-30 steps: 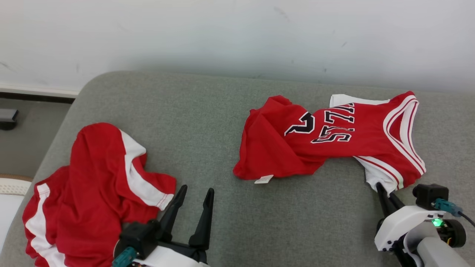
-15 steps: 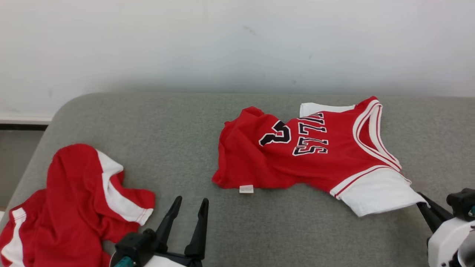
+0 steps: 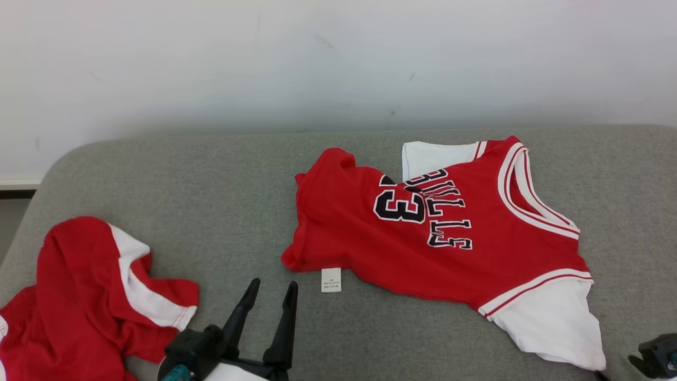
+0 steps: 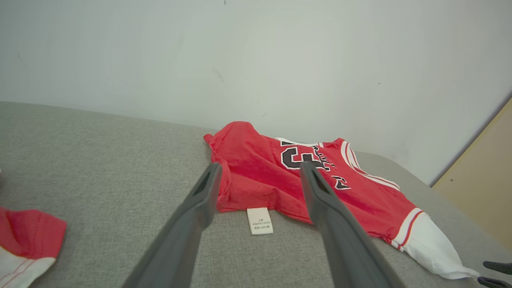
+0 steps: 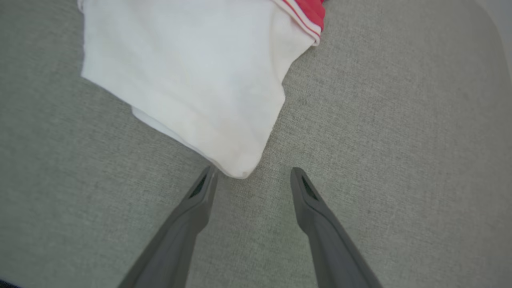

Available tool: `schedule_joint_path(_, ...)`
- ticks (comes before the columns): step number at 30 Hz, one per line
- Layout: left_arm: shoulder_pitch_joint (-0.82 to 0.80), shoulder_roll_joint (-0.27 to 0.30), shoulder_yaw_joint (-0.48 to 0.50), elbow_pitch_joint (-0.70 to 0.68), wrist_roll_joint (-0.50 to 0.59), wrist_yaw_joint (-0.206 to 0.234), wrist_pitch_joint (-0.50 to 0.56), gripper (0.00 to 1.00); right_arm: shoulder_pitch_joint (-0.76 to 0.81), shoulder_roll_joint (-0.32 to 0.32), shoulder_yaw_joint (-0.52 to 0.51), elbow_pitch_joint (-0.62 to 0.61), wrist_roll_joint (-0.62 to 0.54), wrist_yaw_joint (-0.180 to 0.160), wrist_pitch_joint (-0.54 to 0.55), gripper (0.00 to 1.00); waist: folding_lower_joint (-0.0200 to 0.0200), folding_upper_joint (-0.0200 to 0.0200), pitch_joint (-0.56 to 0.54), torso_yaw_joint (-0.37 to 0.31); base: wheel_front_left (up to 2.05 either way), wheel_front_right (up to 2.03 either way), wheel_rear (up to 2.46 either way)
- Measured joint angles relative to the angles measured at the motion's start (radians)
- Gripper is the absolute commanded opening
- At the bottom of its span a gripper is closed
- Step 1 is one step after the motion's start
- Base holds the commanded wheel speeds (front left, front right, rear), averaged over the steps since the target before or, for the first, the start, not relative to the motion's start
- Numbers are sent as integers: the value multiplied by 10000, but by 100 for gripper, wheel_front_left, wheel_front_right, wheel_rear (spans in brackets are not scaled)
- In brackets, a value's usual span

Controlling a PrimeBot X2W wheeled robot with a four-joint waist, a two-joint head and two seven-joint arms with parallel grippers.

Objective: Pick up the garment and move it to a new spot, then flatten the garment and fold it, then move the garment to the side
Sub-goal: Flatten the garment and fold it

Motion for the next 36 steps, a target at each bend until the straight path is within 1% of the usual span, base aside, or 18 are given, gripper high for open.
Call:
schedule_joint_path(3,-10,0,2,19,0,0,0,100,98,-2,2,368,-15,0,84,100,0,0,-3,-27,0,0,0)
schedule_joint_path(6,-16,0,40,27,2,-40,0,100,113,65,-451,337,136,0,-107,100,0,0,1,-26,0,0,0)
schedule_joint_path(9,-16,-2,96,35,8,-44,0,100,116,209,-1110,-144,161,0,-474,100,0,0,-31,-17,0,0,0)
schedule_joint_path(11,-14,0,146,35,23,-46,0,100,117,378,-1561,-658,-146,0,-731,100,0,0,-69,-14,0,0,0)
schedule_joint_path(12,-13,2,196,33,44,-46,0,100,117,564,-1850,-988,-309,0,-905,100,0,0,-90,-15,0,0,0)
schedule_joint_path(14,-12,0,245,31,52,-48,0,100,128,1156,-2314,-1607,-568,0,-1333,100,0,0,-137,-17,0,0,0)
schedule_joint_path(18,-7,0,305,36,81,-58,0,100,367,2389,-3221,-2337,-1041,0,-2253,100,0,0,-179,2,0,0,0)
schedule_joint_path(20,-8,0,318,61,82,-73,0,100,469,2974,-3636,-2449,-1337,0,-2698,100,0,0,-184,23,0,0,0)
schedule_joint_path(22,-10,2,359,130,113,-75,0,100,509,3766,-4029,-2489,-1450,0,-3243,100,0,0,-179,20,0,0,0)
schedule_joint_path(25,-13,2,422,291,174,-71,0,100,547,4681,-4322,-2445,-1651,0,-3877,100,0,0,-172,-7,0,0,0)
schedule_joint_path(29,-106,40,443,623,215,-73,4,100,665,5097,-4311,-2075,-1841,0,-4222,100,0,0,-165,-104,0,0,0)
schedule_joint_path(32,-343,98,512,966,217,59,245,100,639,5137,-4288,-1799,-1847,0,-4345,100,0,0,-141,-225,0,0,0)
schedule_joint_path(36,-875,322,282,1536,529,155,1172,100,500,5114,-4249,-1584,-1847,0,-4426,100,0,0,-78,-413,0,0,0)
